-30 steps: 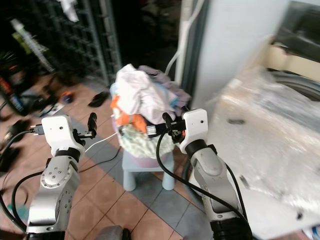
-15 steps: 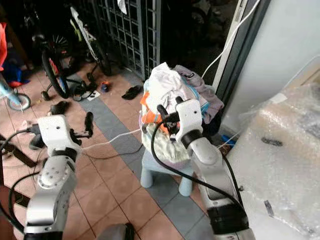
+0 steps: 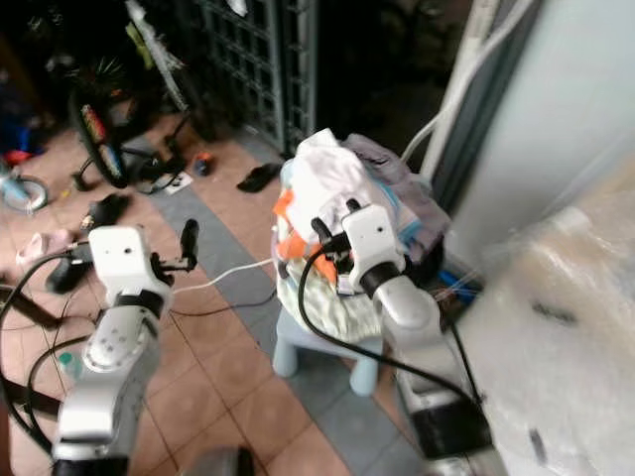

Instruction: Clothes washing

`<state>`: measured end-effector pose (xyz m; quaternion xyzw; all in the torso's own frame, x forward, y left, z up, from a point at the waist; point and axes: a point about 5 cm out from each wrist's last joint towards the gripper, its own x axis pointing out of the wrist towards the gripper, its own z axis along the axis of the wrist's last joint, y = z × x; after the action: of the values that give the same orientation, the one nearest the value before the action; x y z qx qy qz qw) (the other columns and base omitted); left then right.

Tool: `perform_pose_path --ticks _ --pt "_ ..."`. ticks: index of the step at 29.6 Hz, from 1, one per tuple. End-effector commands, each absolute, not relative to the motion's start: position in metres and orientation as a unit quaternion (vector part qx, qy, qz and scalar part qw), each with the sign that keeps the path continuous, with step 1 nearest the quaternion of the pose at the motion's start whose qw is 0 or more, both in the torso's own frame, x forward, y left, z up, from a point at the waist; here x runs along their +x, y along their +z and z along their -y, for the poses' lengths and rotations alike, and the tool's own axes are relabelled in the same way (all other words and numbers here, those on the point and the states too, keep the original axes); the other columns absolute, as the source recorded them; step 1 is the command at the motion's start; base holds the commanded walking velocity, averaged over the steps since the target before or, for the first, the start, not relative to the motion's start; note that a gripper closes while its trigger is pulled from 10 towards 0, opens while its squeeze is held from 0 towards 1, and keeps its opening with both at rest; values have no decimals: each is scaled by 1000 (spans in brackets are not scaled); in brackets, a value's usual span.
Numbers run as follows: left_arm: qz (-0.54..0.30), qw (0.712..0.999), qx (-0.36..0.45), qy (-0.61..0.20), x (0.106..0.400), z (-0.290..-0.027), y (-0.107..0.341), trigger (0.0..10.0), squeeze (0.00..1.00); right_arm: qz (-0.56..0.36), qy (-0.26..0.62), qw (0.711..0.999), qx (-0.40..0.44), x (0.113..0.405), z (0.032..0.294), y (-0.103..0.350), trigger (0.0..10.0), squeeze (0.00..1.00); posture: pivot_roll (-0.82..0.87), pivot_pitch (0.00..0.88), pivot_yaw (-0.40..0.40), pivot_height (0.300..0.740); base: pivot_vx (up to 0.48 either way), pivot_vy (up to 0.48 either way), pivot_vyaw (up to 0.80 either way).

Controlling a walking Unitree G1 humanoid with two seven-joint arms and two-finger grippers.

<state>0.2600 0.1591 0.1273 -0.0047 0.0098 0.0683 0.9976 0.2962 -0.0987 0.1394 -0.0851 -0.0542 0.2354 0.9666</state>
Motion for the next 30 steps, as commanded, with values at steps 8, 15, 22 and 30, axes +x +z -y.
perform_pose_path --ticks 8,15,22,30 --pt "-9 999 -14 51 260 -150 128 10000 0 38 210 971 -107 304 107 135 10000 0 -19 0 22 740 300 0 0" --pt "-19 998 -21 55 260 -152 125 10000 0 18 213 967 -135 309 111 126 10000 1000 -12 0 22 740 288 0 0" --pt "-23 998 -21 54 261 -153 123 10000 0 1 161 972 -172 321 123 124 10000 0 1 0 14 740 218 0 0" --pt "-15 999 -17 41 264 -151 124 10000 0 -63 157 975 -144 325 115 106 10000 0 32 0 2 740 0 0 0"
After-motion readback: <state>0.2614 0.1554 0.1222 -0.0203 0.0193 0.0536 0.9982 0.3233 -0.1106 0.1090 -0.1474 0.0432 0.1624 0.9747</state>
